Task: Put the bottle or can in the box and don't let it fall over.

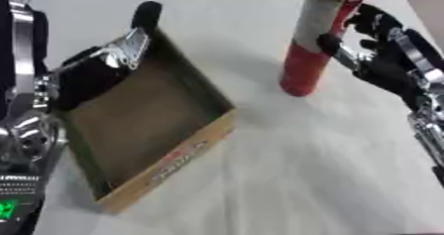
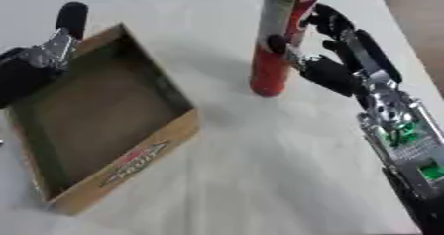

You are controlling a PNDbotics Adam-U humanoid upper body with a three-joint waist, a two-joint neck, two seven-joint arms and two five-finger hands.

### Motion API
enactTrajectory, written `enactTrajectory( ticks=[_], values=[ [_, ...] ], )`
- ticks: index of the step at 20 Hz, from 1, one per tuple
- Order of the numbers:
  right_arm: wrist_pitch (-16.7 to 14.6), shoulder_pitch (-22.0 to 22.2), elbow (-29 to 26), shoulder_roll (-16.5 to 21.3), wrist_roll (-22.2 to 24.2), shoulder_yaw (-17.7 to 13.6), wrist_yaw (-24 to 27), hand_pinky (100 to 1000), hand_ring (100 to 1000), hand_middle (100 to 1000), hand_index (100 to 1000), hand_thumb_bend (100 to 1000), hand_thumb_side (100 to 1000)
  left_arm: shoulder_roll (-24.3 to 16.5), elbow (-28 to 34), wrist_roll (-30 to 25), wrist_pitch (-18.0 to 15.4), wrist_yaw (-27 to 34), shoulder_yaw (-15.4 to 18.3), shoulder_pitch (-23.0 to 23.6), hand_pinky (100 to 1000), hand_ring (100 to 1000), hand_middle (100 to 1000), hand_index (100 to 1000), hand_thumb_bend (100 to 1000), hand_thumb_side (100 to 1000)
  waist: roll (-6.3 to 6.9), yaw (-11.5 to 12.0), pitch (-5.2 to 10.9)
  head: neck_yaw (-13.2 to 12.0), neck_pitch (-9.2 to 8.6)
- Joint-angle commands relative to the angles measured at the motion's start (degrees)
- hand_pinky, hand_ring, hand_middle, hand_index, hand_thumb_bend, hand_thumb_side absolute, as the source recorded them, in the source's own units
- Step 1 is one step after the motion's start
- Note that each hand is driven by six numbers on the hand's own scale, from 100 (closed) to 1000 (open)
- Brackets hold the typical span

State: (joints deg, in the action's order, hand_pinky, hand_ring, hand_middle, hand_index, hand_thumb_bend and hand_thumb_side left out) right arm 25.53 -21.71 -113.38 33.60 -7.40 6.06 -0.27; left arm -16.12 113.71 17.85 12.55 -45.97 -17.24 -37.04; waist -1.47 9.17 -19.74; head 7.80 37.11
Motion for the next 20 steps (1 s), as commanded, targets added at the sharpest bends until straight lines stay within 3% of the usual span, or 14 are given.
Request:
enactTrajectory(
  ticks=[1,20],
  values=[
    [0.4,-1.0,-1.2,1.3,-0.3,-0.4,0.4,967,995,915,1000,593,625,-0.8,0.5,0.4,0.1,0.1,0.8,-1.2,623,538,560,781,486,537,-0.03,0.1,0.71,0.4,-0.85],
    [3.7,-1.9,-1.2,1.3,-0.6,-0.6,-2.7,977,1000,921,1000,574,716,-0.5,-2.1,1.3,-0.2,0.3,1.3,-2.2,617,528,545,764,468,533,-0.05,-0.3,-0.63,1.1,-1.29]
  ],
)
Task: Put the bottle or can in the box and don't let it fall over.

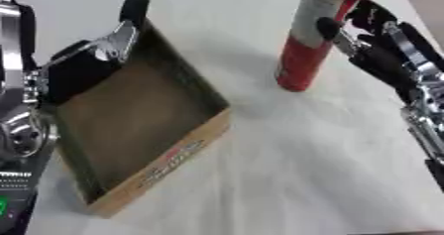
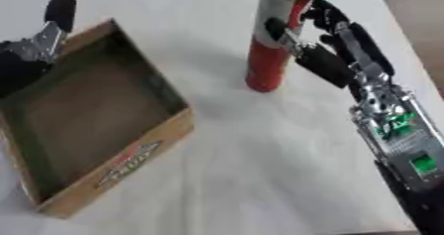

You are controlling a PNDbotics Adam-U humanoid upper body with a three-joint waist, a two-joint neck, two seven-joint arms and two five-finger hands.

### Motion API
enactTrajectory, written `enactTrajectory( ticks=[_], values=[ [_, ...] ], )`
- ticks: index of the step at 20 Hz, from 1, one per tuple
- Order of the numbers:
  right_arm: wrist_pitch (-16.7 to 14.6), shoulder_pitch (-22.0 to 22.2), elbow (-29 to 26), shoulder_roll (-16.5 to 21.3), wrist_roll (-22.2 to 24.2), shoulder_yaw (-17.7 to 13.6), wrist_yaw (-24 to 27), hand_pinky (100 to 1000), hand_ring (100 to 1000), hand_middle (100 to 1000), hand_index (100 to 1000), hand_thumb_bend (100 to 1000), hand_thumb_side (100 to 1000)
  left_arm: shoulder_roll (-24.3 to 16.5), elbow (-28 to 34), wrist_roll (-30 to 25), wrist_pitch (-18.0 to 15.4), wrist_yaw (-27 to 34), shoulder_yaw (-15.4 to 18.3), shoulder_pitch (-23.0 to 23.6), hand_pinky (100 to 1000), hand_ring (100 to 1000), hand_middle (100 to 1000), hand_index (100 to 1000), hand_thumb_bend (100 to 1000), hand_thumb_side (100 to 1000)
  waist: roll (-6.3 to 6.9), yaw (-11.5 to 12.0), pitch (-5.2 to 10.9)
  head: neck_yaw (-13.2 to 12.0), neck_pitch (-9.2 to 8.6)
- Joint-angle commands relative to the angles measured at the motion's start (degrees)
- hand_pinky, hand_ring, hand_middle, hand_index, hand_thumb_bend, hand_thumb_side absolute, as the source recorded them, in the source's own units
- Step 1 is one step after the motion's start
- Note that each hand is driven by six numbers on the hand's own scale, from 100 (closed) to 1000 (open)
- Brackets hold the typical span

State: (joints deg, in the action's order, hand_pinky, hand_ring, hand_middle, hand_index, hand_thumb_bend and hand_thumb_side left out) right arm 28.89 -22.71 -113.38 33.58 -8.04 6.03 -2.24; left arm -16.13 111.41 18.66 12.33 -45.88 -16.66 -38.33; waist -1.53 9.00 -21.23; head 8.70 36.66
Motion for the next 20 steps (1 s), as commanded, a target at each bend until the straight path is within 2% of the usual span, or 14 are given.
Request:
enactTrajectory(
  ticks=[1,5,7,20],
  values=[
    [0.5,-1.0,-1.2,1.4,0.1,-0.5,-0.9,976,1000,921,1000,580,705,-0.4,0.0,0.6,0.0,0.3,0.8,-0.9,617,528,546,766,462,529,-0.01,-0.1,0.81,0.2,-0.89],
    [1.1,-1.5,-1.2,1.5,0.8,-0.3,-1.1,974,1000,919,1000,616,617,-0.4,-0.7,1.1,0.1,0.7,0.9,-0.9,612,530,555,775,457,526,-0.13,0.0,0.62,0.3,-1.10],
    [1.3,-1.8,-1.2,1.5,1.1,-0.2,-0.9,973,1000,917,1000,626,603,-0.3,-1.1,1.4,0.2,1.0,0.9,-0.8,614,534,561,780,456,524,-0.17,0.1,0.52,0.3,-1.18],
    [1.5,-3.1,0.2,1.7,2.3,-0.2,-1.2,974,1000,919,1000,622,619,0.1,-3.4,3.3,0.2,2.1,1.3,-1.1,620,537,562,778,447,521,-0.32,0.2,0.12,0.2,-2.06]
  ],
)
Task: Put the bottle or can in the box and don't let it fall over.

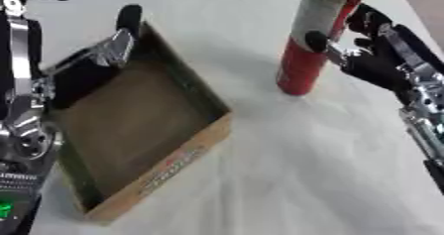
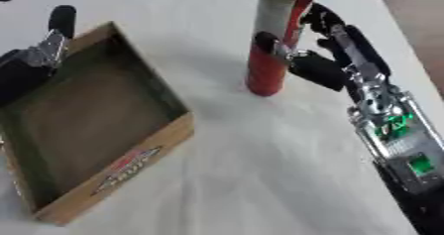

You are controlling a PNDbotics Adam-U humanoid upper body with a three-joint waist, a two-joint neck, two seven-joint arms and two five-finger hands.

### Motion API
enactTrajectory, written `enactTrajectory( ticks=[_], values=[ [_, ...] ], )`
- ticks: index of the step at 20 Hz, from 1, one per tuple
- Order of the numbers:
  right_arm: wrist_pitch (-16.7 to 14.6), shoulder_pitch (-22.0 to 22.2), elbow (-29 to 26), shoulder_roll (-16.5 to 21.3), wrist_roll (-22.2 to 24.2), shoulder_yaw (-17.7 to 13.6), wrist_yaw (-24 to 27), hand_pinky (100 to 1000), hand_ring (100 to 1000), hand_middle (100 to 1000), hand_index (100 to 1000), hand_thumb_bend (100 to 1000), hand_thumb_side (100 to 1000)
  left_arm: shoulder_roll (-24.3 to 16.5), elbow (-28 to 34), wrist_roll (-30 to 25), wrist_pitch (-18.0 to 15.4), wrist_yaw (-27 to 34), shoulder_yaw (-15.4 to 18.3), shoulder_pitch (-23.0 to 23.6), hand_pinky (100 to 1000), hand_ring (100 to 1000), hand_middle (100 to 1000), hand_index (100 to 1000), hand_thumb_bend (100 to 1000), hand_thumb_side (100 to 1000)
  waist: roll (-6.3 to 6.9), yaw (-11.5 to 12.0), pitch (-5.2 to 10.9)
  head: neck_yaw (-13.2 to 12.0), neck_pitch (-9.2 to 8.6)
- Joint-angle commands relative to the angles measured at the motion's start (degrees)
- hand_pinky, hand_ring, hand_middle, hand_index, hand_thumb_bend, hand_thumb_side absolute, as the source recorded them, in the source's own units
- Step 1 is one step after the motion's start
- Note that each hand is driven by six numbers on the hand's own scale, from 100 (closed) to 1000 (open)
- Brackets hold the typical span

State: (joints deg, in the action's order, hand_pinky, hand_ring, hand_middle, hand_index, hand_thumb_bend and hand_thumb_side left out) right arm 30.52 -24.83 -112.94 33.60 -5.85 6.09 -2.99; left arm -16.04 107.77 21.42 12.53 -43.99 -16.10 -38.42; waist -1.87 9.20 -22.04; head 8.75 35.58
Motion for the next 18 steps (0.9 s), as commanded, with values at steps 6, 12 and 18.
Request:
enactTrajectory(
  ticks=[6,12,18],
  values=[
    [-0.5,-2.2,1.7,1.9,0.7,-0.2,-1.4,976,1000,920,1000,626,618,0.6,-1.7,1.6,-0.4,1.4,1.1,-1.5,628,542,564,776,439,526,-0.18,0.2,0.53,0.2,-1.42],
    [-1.1,-3.6,3.6,2.2,1.5,-0.2,-2.2,978,1000,922,1000,625,626,0.8,-3.8,2.8,-1.4,2.2,1.6,-2.2,627,540,562,774,429,521,-0.40,0.3,0.28,0.8,-1.81],
    [-1.6,-4.7,4.9,2.2,2.0,-0.1,-2.3,979,1000,922,1000,617,629,0.9,-5.0,3.6,-2.2,2.6,2.0,-2.7,626,540,555,766,425,519,-0.52,0.4,0.06,1.2,-2.23]
  ],
)
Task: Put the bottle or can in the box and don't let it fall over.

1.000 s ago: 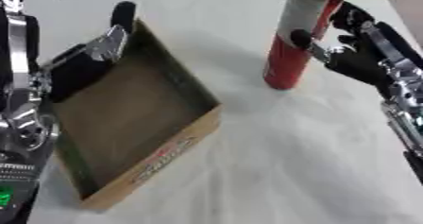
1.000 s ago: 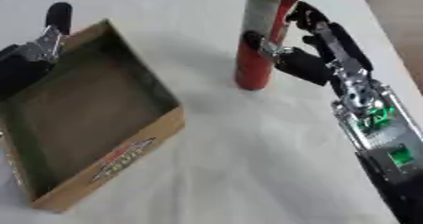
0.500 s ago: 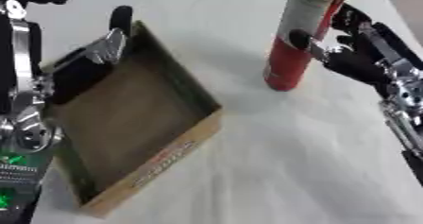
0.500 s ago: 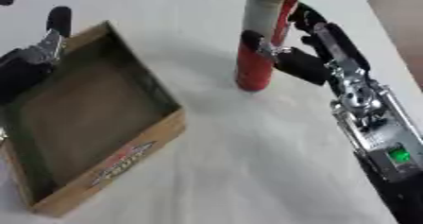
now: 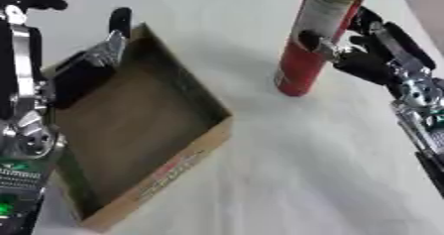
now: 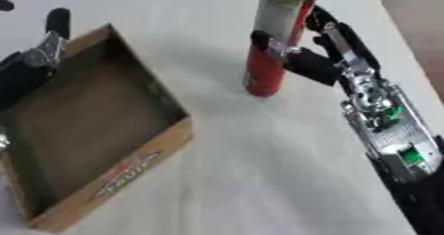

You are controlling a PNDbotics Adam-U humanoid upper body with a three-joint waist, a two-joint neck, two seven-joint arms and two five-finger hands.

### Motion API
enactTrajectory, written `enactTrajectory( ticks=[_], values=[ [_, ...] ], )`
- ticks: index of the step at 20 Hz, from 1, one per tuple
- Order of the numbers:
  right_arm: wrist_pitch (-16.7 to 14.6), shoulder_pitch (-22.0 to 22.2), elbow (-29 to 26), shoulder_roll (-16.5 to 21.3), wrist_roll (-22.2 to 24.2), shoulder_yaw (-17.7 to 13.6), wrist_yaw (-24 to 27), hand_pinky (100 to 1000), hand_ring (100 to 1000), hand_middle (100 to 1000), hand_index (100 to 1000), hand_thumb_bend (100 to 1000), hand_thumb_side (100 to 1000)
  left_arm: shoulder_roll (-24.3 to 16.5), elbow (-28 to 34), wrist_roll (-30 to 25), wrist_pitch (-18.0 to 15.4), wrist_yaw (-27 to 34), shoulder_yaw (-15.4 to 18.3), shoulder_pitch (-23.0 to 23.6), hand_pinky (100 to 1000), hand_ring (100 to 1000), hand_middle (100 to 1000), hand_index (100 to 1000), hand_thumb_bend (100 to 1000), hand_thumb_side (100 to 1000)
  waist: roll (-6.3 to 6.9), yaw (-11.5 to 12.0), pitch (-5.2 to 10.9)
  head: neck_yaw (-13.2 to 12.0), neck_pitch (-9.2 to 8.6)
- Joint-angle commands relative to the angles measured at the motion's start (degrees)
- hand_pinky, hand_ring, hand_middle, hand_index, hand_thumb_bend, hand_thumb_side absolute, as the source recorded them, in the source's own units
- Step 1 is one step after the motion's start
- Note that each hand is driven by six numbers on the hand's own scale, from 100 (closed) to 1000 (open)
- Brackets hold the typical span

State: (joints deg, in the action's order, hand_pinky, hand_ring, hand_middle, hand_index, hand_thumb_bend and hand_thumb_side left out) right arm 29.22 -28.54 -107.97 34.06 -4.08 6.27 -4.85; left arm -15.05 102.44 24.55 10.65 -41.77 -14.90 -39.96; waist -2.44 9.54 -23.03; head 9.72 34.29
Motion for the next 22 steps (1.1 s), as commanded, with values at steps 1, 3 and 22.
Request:
enactTrajectory(
  ticks=[1,3,22],
  values=[
    [-0.4,-1.1,0.0,1.7,0.2,-0.3,-0.4,980,1000,922,1000,616,628,-0.1,0.3,0.6,-0.4,0.5,0.9,-1.2,625,540,553,765,424,518,0.04,0.0,1.02,0.2,-0.99],
    [-0.6,-1.5,0.3,1.8,0.4,-0.3,-0.4,980,1000,923,1000,612,634,-0.2,0.1,0.8,-0.6,0.6,1.1,-1.4,625,539,551,763,423,515,0.04,0.1,0.97,0.2,-1.10],
    [-1.1,-5.2,4.7,2.2,2.0,0.2,-0.2,982,1000,922,1000,616,609,0.3,-3.1,2.1,-1.1,2.3,2.6,-2.8,626,541,539,747,385,510,-0.20,0.4,0.22,0.2,-1.25]
  ],
)
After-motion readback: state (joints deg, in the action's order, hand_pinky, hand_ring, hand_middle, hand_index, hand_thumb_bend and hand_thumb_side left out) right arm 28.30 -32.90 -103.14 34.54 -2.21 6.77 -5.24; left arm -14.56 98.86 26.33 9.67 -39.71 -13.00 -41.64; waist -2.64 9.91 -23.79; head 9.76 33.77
